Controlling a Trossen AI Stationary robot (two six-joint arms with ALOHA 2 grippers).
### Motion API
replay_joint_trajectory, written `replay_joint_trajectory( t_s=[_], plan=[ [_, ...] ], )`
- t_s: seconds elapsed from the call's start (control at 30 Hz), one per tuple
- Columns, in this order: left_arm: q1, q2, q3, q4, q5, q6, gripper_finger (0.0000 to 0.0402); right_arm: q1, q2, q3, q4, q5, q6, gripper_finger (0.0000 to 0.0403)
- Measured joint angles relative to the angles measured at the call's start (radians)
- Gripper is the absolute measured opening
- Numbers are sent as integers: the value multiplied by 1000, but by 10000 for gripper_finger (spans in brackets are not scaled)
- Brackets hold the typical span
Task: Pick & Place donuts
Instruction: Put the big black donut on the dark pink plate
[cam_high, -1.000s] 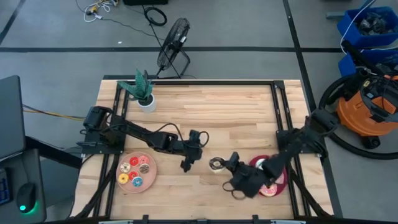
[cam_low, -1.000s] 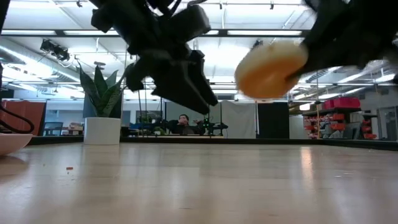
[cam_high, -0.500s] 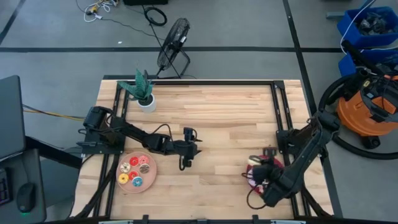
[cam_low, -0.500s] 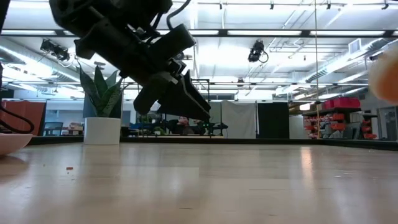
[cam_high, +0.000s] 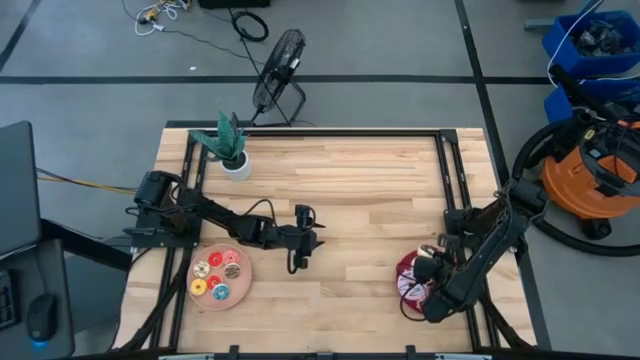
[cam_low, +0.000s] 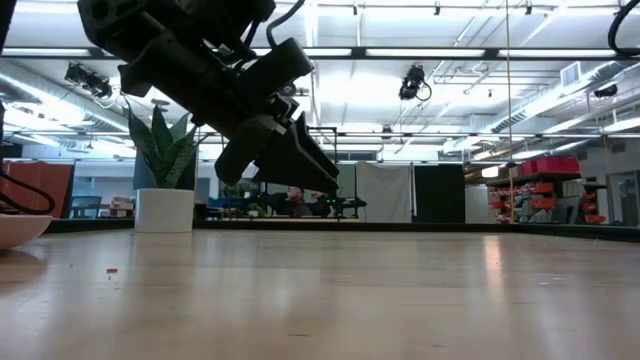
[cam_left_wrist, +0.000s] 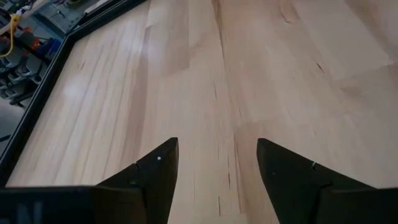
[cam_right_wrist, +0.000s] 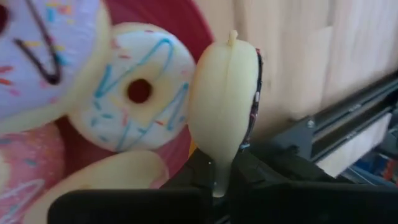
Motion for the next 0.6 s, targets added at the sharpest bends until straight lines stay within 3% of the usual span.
replay_joint_trajectory(
  t_s=[0.33,0.6],
  plan=[
    [0,0,0,0,0,0,222,0,0,-1,122,-15,-112,22],
    [0,0,0,0,0,-1,222,0,0,-1,129,-9,-114,82]
  ],
)
